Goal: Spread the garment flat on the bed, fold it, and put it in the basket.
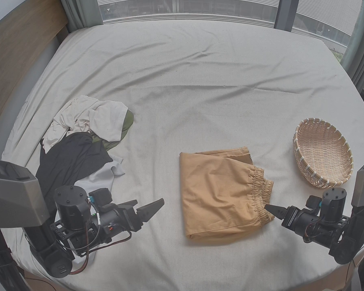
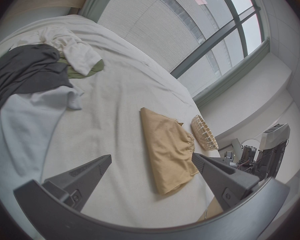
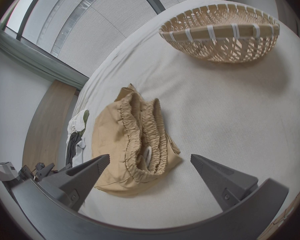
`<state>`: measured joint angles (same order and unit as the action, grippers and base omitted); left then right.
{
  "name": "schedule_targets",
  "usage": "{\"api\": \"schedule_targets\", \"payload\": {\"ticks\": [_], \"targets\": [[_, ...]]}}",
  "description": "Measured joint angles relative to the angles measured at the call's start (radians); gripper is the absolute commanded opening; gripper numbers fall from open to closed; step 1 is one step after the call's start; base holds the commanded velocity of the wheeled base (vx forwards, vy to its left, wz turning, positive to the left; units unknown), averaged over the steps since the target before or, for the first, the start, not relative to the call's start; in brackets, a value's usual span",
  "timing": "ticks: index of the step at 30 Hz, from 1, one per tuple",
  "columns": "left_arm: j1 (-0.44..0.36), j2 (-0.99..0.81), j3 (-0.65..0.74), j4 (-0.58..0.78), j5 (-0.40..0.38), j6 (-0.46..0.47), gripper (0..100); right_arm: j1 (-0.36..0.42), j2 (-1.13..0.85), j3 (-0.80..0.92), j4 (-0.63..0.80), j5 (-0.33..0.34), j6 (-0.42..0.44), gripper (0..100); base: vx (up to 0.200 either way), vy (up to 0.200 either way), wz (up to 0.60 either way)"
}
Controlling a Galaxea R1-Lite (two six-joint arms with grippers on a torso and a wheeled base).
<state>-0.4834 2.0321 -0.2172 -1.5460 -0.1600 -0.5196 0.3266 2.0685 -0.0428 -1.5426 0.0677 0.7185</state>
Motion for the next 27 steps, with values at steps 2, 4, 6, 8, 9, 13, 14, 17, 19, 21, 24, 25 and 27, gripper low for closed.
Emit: {"api": "schedule_targets", "payload": {"ticks": [2,4,6,8,9,13,14,17,19,21,24,25,27], "targets": [[0.021,-0.008,0.018,0.0,0.0,0.003,100,0.002,0.022,-0.007,0.0,0.0,0.003,100,0.0,0.0,0.0],[0.046,-0.014,0.032,0.0,0.001,0.027,100,0.004,0.041,-0.017,0.0,0.0,0.004,100,0.0,0.0,0.0],[0.066,-0.017,0.039,0.0,0.004,0.054,100,0.006,0.053,-0.026,0.0,0.0,0.004,100,0.0,0.0,0.0],[0.085,-0.019,0.044,-0.001,0.007,0.076,100,0.009,0.065,-0.036,0.0,0.0,0.004,100,0.0,0.0,0.0],[0.091,-0.02,0.047,0.0,0.008,0.081,100,0.011,0.072,-0.042,0.0,-0.001,0.004,100,0.0,0.0,0.0],[0.104,-0.023,0.057,-0.002,0.013,0.086,100,0.023,0.101,-0.069,0.0,0.0,0.003,100,0.0,0.0,0.0],[0.105,-0.024,0.059,-0.002,0.014,0.086,100,0.027,0.108,-0.076,0.0,-0.001,0.003,100,0.0,0.0,0.0],[0.108,-0.024,0.064,-0.002,0.025,0.087,100,0.042,0.124,-0.095,0.0,-0.004,0.003,100,0.0,0.0,0.0],[0.111,-0.025,0.066,-0.002,0.034,0.087,100,0.051,0.136,-0.107,-0.001,-0.006,0.003,100,0.0,0.0,0.0],[0.112,-0.025,0.069,-0.002,0.038,0.087,100,0.058,0.143,-0.117,0.0,-0.008,0.002,100,0.0,0.0,0.0],[0.117,-0.024,0.07,-0.001,0.043,0.089,100,0.07,0.151,-0.14,0.0,-0.01,0.001,100,0.0,0.0,0.0],[0.121,-0.024,0.07,-0.002,0.043,0.09,100,0.075,0.153,-0.147,0.0,-0.01,-0.001,100,0.0,0.0,0.0],[0.128,-0.024,0.07,-0.002,0.05,0.106,100,0.086,0.157,-0.157,0.0,-0.009,-0.002,100,0.0,0.0,0.0]]}}
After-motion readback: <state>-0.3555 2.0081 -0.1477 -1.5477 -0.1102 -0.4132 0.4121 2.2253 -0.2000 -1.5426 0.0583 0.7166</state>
